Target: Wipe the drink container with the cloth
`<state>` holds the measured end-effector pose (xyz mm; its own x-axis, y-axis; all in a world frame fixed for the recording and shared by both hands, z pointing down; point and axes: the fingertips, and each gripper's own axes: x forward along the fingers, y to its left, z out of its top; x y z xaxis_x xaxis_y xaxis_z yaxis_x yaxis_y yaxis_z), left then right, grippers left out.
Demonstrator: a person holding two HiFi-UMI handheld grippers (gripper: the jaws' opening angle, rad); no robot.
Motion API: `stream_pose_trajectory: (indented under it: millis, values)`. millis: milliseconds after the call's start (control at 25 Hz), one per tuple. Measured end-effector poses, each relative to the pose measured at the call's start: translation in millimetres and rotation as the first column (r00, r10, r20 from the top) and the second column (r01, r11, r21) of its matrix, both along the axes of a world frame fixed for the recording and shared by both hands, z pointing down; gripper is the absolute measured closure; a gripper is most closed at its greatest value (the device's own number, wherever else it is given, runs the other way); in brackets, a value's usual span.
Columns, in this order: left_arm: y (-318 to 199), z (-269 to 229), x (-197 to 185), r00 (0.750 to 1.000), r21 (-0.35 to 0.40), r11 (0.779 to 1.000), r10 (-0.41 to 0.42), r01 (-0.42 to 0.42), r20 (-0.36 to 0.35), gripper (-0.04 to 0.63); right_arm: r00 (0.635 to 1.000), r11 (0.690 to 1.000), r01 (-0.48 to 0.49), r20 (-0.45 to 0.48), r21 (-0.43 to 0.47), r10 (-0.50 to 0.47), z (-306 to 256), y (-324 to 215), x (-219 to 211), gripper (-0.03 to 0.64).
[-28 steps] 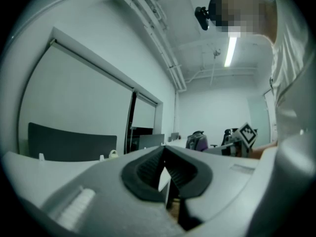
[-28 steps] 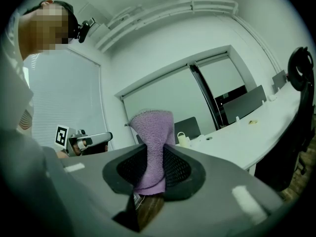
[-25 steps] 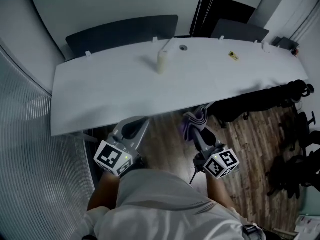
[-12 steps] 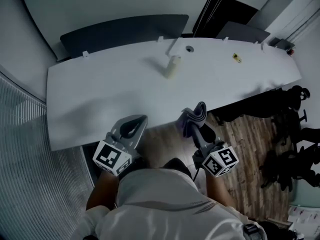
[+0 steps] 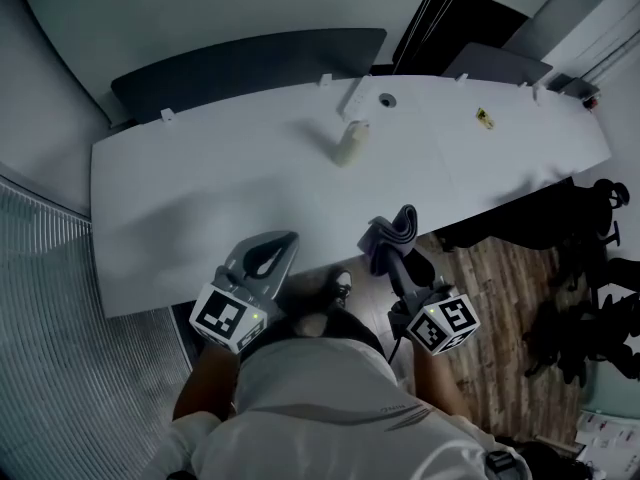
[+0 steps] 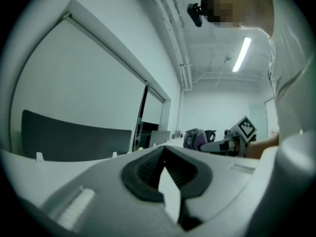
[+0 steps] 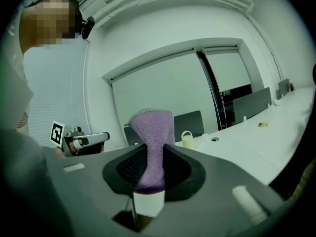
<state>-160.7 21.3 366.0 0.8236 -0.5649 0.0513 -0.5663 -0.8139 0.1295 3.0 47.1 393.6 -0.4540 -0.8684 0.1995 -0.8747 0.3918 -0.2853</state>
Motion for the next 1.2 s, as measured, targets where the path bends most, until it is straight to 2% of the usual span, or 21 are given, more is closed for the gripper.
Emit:
stream_pose_trajectory:
  millis: [200, 360, 520, 640, 720, 840, 920, 1040, 1200]
  values:
    - [-36.7, -1.0, 38.6, 0.999, 0.012, 0.999, -0.035, 0.035, 0.026, 0.592, 0.999, 0.999, 0.034, 0.021, -0.006, -0.034, 7.3, -41.4, 35.3, 0.525]
    - [-89.2, 4.5, 79.7, 0.996, 0.01, 0.998, -0.065, 0.065, 0.053, 0.592, 0.996, 0.996, 0.084, 0.037, -0.027, -0.082, 16.4, -96.6, 69.1, 0.525]
    - [-116.1, 12.4, 107.1, 0.991, 0.028, 0.995, -0.098, 0.096, 0.092, 0.591, 0.988, 0.988, 0.147, 0.053, -0.055, -0.144, 29.4, -122.4, 87.2, 0.525]
    - [-149.4, 20.4, 129.5, 0.987, 0.012, 0.993, -0.115, 0.115, 0.114, 0.591, 0.977, 0.976, 0.206, 0.07, -0.064, -0.201, 41.5, -155.3, 101.5, 0.525]
    - [-171.3, 27.2, 145.7, 0.985, -0.009, 0.994, -0.103, 0.105, 0.142, 0.495, 0.967, 0.967, 0.245, 0.085, -0.071, -0.239, 48.8, -174.5, 107.8, 0.525]
    - [-200.6, 39.0, 159.0, 0.972, 0.027, 0.995, -0.103, 0.1, 0.213, 0.48, 0.954, 0.952, 0.295, 0.09, -0.084, -0.287, 59.5, -189.4, 109.4, 0.525]
    - [-218.8, 50.5, 164.5, 0.966, 0.019, 0.997, -0.083, 0.08, 0.244, 0.48, 0.948, 0.945, 0.313, 0.091, -0.101, -0.304, 67.5, -196.3, 107.1, 0.525]
    - [-240.3, 73.0, 173.8, 0.958, -0.048, 0.999, -0.004, 0.019, 0.287, 0.479, 0.948, 0.94, 0.313, 0.101, -0.137, -0.302, 77.1, -199.8, 101.4, 0.525]
    - [-265.5, 101.7, 187.3, 0.914, -0.077, 0.995, 0.086, -0.06, 0.396, 0.456, 0.954, 0.939, 0.298, 0.102, -0.172, -0.284, 87.2, -202.6, 95.1, 0.525]
